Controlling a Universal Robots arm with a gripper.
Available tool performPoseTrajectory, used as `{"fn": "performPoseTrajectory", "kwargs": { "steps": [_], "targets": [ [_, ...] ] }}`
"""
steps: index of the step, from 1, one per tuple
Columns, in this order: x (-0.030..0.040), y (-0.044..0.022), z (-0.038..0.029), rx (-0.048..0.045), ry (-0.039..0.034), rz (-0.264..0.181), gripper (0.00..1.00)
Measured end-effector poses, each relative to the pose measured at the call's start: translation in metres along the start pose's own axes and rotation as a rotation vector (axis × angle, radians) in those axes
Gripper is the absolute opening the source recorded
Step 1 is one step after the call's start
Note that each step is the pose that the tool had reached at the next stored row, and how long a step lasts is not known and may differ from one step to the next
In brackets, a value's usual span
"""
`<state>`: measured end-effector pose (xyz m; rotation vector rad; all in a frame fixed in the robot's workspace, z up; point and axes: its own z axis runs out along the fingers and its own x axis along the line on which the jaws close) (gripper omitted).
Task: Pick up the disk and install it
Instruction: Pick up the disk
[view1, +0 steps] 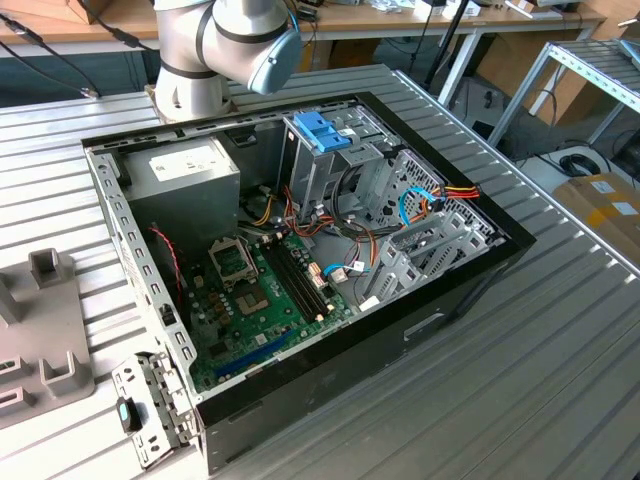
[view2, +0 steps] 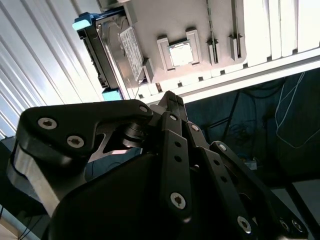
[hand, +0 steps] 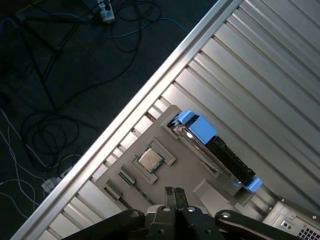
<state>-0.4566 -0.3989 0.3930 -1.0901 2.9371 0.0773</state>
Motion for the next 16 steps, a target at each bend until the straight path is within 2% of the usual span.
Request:
{"fn": "performPoseTrajectory", "kwargs": {
  "steps": [16],
  "targets": [
    [0.0000,0.0000,0.0000,-0.0015,0.0025,-0.059,0.10]
  ]
}}
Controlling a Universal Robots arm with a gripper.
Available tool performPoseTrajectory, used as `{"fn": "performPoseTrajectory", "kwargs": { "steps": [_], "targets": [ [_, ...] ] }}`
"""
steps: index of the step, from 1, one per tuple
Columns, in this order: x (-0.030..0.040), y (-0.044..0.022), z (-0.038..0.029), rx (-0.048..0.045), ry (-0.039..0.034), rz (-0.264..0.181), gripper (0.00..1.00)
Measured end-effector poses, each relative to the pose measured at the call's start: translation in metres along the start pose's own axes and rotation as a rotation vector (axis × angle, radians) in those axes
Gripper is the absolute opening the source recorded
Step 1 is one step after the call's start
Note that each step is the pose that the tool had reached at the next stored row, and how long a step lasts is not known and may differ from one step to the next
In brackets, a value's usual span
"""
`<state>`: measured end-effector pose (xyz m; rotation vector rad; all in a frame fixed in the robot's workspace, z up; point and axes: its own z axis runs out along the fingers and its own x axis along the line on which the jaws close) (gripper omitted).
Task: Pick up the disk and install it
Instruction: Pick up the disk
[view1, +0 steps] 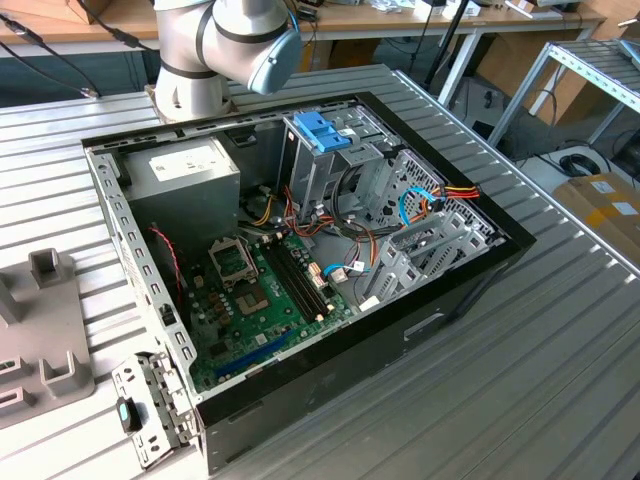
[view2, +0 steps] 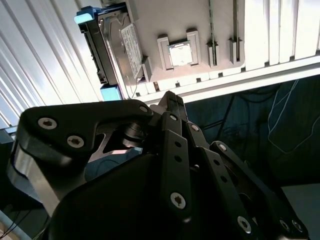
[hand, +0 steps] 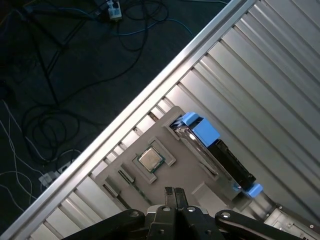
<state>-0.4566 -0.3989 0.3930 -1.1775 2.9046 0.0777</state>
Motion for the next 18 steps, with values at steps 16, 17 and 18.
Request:
{"fn": "performPoseTrajectory", "kwargs": {
  "steps": [16,17,18],
  "targets": [
    [0.0000,0.0000,0.0000,-0.0015,0.0028,-0.064,0.10],
    [0.0000,0.0000,0.0000,-0.0017,0.0031,-0.069,0.10],
    [0.0000,0.0000,0.0000,-0.0019,0.0033,-0.076,0.10]
  ]
}}
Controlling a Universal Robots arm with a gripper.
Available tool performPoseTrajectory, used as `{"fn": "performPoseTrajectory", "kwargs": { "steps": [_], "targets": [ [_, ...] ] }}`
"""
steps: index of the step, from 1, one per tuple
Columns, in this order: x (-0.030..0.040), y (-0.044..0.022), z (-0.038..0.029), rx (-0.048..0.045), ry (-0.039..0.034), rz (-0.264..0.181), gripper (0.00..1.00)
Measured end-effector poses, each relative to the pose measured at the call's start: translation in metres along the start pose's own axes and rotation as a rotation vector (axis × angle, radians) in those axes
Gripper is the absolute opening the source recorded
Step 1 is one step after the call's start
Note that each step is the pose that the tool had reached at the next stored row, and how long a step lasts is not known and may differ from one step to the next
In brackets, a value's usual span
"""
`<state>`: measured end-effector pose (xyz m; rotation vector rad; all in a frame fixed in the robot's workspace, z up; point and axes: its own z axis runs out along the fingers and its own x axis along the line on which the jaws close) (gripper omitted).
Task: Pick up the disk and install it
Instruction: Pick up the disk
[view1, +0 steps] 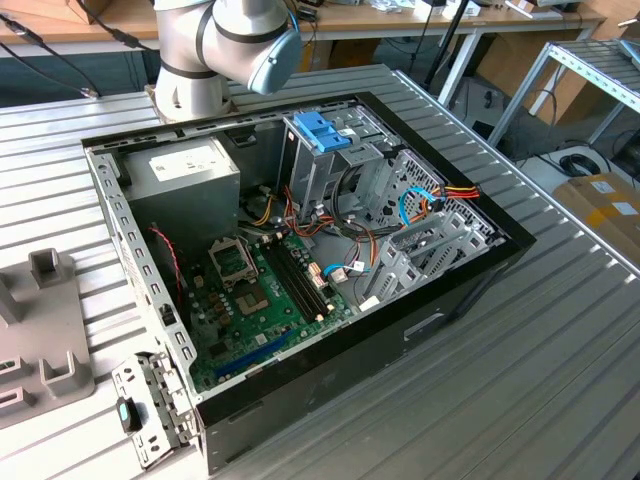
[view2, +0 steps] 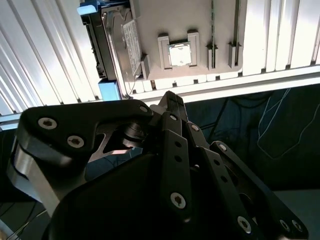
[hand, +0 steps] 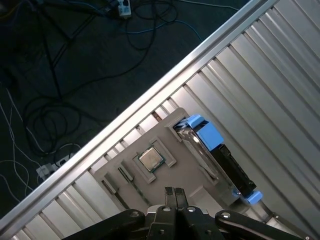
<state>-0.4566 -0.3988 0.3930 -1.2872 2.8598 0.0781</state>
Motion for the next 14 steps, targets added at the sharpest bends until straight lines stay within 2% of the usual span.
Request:
{"fn": "performPoseTrajectory", "kwargs": {
  "steps": [14],
  "targets": [
    [0.0000,0.0000,0.0000,-0.0013,0.0024,-0.055,0.10]
  ]
}}
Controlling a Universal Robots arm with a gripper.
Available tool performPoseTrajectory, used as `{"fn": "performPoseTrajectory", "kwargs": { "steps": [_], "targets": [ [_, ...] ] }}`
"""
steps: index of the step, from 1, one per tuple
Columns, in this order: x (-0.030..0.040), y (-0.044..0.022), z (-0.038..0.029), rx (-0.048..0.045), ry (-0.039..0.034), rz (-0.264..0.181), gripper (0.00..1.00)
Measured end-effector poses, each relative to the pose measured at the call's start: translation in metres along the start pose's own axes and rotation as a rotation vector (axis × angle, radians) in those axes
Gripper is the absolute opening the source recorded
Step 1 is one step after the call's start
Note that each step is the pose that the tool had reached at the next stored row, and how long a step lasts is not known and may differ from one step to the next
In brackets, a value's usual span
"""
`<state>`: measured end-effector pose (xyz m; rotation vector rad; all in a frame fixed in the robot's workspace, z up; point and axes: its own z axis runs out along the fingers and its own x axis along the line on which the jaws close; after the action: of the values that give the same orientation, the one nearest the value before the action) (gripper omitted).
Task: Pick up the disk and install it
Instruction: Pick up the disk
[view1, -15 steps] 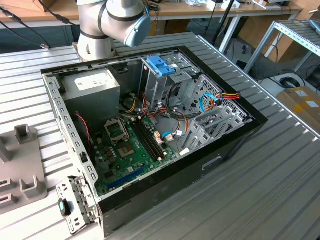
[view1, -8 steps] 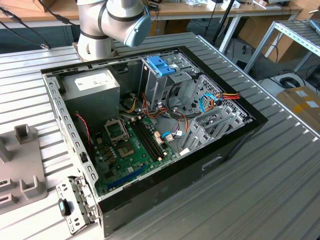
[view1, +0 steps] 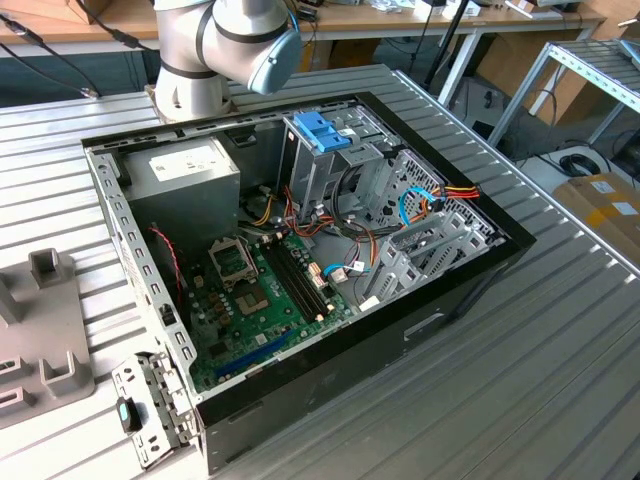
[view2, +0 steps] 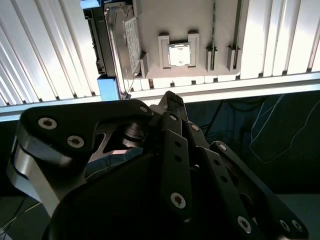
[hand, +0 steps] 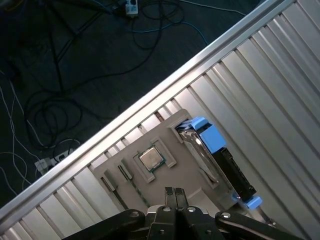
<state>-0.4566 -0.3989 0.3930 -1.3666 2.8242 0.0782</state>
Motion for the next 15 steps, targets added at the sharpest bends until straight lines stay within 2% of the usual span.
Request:
{"fn": "performPoseTrajectory", "kwargs": {
  "steps": [15],
  "targets": [
    [0.0000,0.0000,0.0000,-0.0015,0.0027,-0.061,0.10]
  ]
}}
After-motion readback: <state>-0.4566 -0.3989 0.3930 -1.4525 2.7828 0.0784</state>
